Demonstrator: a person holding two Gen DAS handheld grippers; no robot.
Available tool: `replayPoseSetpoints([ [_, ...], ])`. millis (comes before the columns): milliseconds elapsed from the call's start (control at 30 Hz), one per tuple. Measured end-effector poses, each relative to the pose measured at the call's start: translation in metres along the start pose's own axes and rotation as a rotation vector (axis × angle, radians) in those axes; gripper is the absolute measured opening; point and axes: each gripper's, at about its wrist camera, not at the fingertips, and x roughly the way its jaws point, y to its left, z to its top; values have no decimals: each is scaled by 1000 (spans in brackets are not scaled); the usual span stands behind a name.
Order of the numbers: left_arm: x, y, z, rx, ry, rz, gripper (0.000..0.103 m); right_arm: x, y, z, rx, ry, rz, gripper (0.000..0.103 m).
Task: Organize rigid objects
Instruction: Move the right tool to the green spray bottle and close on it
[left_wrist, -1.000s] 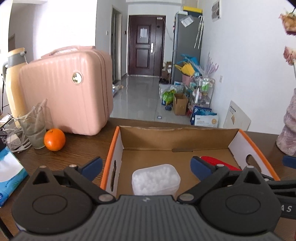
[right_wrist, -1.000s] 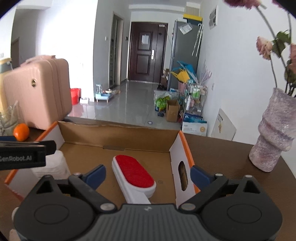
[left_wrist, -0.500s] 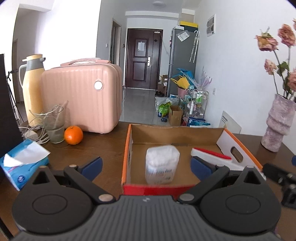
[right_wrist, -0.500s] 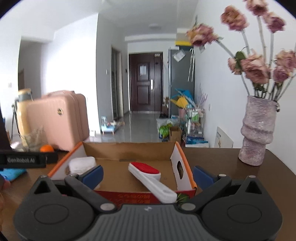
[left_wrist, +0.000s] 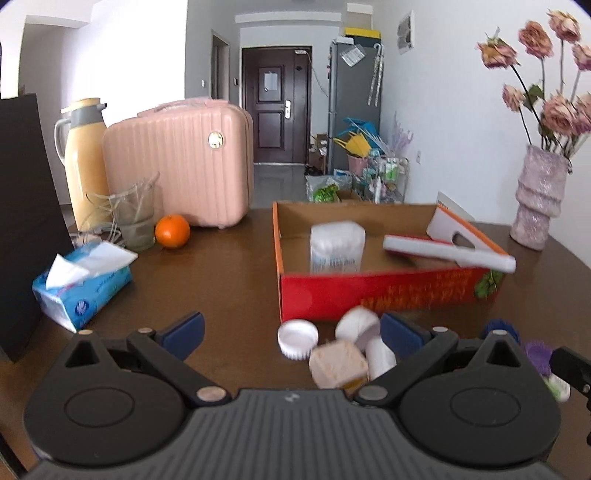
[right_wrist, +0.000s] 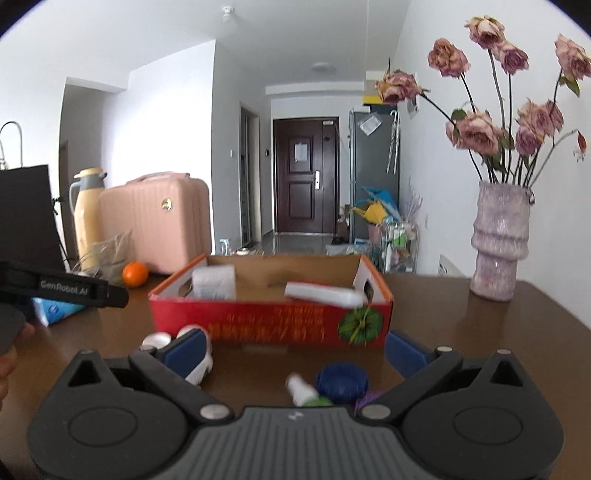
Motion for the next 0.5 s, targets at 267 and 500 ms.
replayPoseSetpoints([
  [267, 2, 11, -32, -5, 36, -44, 103, -15, -6, -32, 72, 33, -33, 103],
  [500, 4, 21, -35, -47, 35, -52, 103, 2, -4, -33, 8, 69, -80, 103],
])
